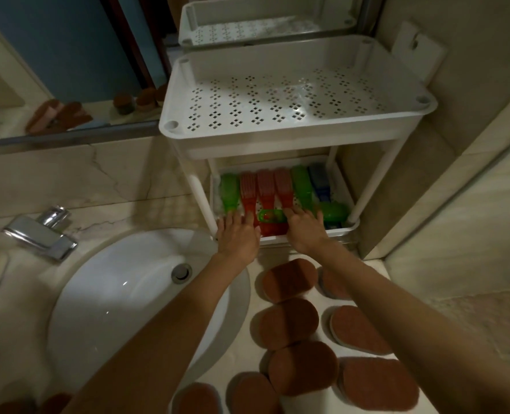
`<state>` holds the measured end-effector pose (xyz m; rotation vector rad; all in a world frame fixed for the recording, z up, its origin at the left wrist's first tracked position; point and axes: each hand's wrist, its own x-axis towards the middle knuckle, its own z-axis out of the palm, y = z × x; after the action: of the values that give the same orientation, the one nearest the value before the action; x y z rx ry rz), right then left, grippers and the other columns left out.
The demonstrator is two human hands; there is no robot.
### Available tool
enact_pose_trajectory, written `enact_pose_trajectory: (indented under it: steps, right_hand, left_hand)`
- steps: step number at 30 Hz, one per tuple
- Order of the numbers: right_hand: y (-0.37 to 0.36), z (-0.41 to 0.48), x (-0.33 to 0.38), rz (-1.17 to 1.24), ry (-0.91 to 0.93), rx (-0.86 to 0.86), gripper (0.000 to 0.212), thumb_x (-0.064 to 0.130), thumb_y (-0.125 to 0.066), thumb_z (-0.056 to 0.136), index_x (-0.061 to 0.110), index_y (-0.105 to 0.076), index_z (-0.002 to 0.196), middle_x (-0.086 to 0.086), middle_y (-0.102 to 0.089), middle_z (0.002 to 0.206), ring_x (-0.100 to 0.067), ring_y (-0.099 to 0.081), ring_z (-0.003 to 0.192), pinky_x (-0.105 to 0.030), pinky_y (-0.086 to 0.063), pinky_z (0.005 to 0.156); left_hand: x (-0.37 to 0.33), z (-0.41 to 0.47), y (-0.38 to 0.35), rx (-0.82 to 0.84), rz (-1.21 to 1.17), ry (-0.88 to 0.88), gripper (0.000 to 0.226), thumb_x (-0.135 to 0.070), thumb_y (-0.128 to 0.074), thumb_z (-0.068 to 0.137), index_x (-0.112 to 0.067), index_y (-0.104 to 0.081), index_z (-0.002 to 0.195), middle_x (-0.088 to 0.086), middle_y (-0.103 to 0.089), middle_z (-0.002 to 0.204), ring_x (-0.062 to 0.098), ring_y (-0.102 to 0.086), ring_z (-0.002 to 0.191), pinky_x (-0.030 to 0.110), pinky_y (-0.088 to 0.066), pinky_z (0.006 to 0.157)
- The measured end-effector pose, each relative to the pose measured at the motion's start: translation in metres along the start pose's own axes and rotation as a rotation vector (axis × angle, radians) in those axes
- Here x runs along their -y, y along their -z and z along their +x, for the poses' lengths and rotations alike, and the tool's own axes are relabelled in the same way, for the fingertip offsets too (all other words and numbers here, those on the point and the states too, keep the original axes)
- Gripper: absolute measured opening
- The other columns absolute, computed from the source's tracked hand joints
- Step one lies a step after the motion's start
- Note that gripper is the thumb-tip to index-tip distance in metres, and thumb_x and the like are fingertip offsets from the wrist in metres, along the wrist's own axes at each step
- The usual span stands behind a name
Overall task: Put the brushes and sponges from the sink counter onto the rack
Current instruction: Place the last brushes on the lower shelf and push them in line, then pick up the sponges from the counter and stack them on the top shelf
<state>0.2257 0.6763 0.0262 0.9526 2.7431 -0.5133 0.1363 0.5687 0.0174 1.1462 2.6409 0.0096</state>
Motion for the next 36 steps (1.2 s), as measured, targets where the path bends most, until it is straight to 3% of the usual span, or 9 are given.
enact_pose_trajectory:
  steps: [3, 6, 9, 14, 18, 23, 27, 31, 36]
  right_hand:
    - [-0.002, -0.017, 0.003, 0.128, 0.067, -0.178, 0.058, 0.002, -0.044, 0.086, 0.009, -0.034, 0.142, -0.015, -0.045, 0.141, -0.031, -0.039, 0.133, -0.047, -0.018, 0.115]
    - [-0.008, -0.046, 0.001, 0.314, 0.180, -0.345, 0.047, -0.004, -0.049, 0.081, 0.000, -0.049, 0.128, -0.020, -0.055, 0.124, -0.036, -0.054, 0.111, -0.041, -0.042, 0.094]
    - [-0.020, -0.075, -0.009, 0.282, 0.292, -0.176, 0.036, -0.003, -0.048, 0.081, 0.001, -0.054, 0.117, -0.018, -0.054, 0.121, -0.037, -0.055, 0.107, -0.040, -0.046, 0.084]
    - [-0.049, -0.094, -0.027, 0.005, 0.299, 0.096, 0.064, -0.004, -0.046, 0.083, 0.014, -0.034, 0.143, -0.010, -0.031, 0.150, -0.032, -0.027, 0.139, -0.034, -0.027, 0.114]
    - [-0.051, -0.088, -0.028, -0.102, 0.232, 0.182, 0.070, 0.001, -0.045, 0.091, 0.018, -0.012, 0.151, -0.006, -0.012, 0.159, -0.029, -0.012, 0.146, -0.036, -0.022, 0.117]
    - [-0.053, -0.078, -0.024, -0.112, 0.157, 0.185, 0.075, 0.001, -0.054, 0.087, 0.011, -0.013, 0.149, -0.010, -0.017, 0.156, -0.033, -0.019, 0.142, -0.042, -0.032, 0.114]
    - [-0.052, -0.071, -0.024, -0.078, 0.132, 0.163, 0.068, 0.001, -0.057, 0.084, 0.009, -0.024, 0.142, -0.012, -0.030, 0.148, -0.031, -0.029, 0.136, -0.043, -0.040, 0.107]
    - [-0.050, -0.072, -0.024, -0.054, 0.118, 0.142, 0.072, 0.003, -0.060, 0.083, 0.007, -0.021, 0.144, -0.013, -0.033, 0.147, -0.029, -0.033, 0.135, -0.041, -0.040, 0.104]
    - [-0.028, -0.088, -0.027, 0.111, 0.126, 0.036, 0.088, 0.023, -0.070, 0.079, 0.012, -0.016, 0.147, -0.013, -0.034, 0.147, -0.030, -0.038, 0.133, -0.039, -0.037, 0.108]
  left_hand:
    - [-0.001, -0.011, 0.000, -0.090, -0.056, -0.025, 0.048, -0.025, -0.034, 0.098, -0.010, -0.032, 0.143, 0.015, -0.037, 0.146, 0.029, -0.028, 0.139, 0.043, -0.020, 0.116]
    - [-0.001, -0.040, 0.000, -0.258, -0.170, -0.049, 0.041, -0.018, -0.042, 0.093, -0.010, -0.045, 0.134, 0.010, -0.050, 0.136, 0.026, -0.038, 0.132, 0.039, -0.023, 0.114]
    - [0.000, -0.078, -0.007, -0.188, -0.255, 0.001, 0.043, -0.015, -0.043, 0.094, -0.008, -0.044, 0.136, 0.012, -0.050, 0.135, 0.027, -0.041, 0.130, 0.034, -0.027, 0.111]
    - [-0.007, -0.126, -0.040, 0.161, -0.400, 0.013, 0.041, -0.023, -0.054, 0.092, -0.014, -0.049, 0.132, 0.007, -0.052, 0.135, 0.023, -0.049, 0.125, 0.031, -0.038, 0.103]
    - [-0.014, -0.131, -0.059, 0.292, -0.486, 0.029, 0.063, -0.029, -0.069, 0.080, -0.015, -0.044, 0.136, 0.008, -0.055, 0.134, 0.024, -0.054, 0.122, 0.034, -0.044, 0.100]
    - [-0.019, -0.122, -0.064, 0.342, -0.440, 0.136, 0.059, -0.031, -0.077, 0.070, -0.006, -0.054, 0.119, 0.013, -0.059, 0.123, 0.028, -0.059, 0.112, 0.037, -0.048, 0.093]
    - [-0.021, -0.119, -0.063, 0.303, -0.493, 0.176, 0.067, -0.020, -0.080, 0.067, -0.004, -0.045, 0.122, 0.014, -0.057, 0.122, 0.028, -0.058, 0.112, 0.032, -0.046, 0.086]
    - [-0.015, -0.121, -0.059, 0.257, -0.588, 0.188, 0.053, -0.011, -0.078, 0.067, -0.011, -0.039, 0.103, 0.013, -0.051, 0.120, 0.023, -0.054, 0.104, 0.023, -0.039, 0.073]
    - [0.002, -0.126, -0.033, 0.240, -0.609, 0.124, 0.053, -0.008, -0.074, 0.072, -0.009, -0.052, 0.120, 0.010, -0.048, 0.124, 0.022, -0.052, 0.111, 0.022, -0.040, 0.078]
